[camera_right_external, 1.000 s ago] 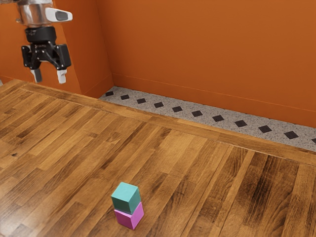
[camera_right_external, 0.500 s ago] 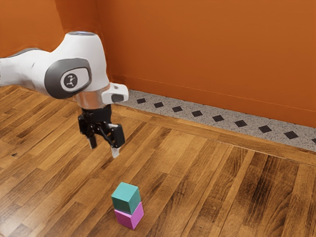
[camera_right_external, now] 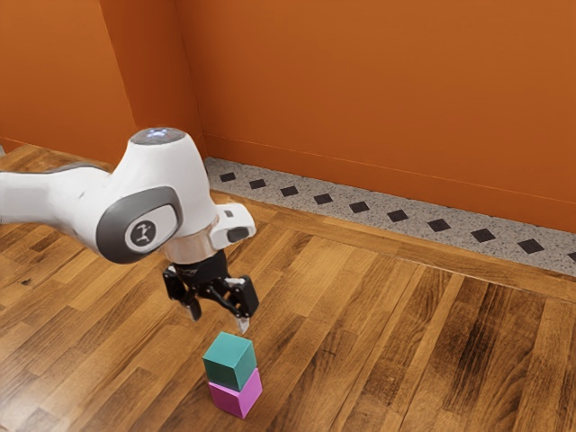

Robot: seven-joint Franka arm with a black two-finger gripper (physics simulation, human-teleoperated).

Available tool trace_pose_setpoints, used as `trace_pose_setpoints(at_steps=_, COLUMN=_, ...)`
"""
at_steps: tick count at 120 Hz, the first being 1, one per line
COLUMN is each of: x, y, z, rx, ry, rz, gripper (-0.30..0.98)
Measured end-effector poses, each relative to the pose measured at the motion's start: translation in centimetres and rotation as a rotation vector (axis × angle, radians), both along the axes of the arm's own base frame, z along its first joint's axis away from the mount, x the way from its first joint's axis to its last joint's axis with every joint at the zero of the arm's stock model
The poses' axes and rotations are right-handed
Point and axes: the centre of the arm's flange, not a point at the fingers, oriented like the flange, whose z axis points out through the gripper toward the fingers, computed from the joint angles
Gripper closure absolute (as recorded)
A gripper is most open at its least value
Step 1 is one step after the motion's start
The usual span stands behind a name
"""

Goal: Pick up the blue block with one arm, and put the blue block on the table with one arm

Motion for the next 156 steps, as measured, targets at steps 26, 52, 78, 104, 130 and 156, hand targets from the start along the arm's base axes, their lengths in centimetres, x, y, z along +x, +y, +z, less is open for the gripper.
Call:
trace_pose_setpoints(at_steps=26, x=-0.9, y=-0.3, z=-1.7, rx=0.014, ry=0.021, rz=0.010, gripper=0.03)
trace_pose_setpoints(at_steps=52, x=-1.0, y=-0.3, z=-2.2, rx=0.018, ry=0.040, rz=0.008, gripper=0.03)
trace_pose_setpoints(at_steps=78, x=-0.8, y=-0.1, z=-3.8, rx=0.032, ry=0.084, rz=-0.009, gripper=0.03)
trace_pose_setpoints(at_steps=104, x=-0.9, y=-1.0, z=-4.0, rx=0.043, ry=0.079, rz=-0.048, gripper=0.03)
trace_pose_setpoints(at_steps=130, x=-0.5, y=-1.2, z=-5.0, rx=0.038, ry=0.087, rz=-0.057, gripper=0.03)
trace_pose_setpoints(at_steps=156, x=1.0, y=-0.2, z=-6.7, rx=0.024, ry=0.121, rz=-0.031, gripper=0.03)
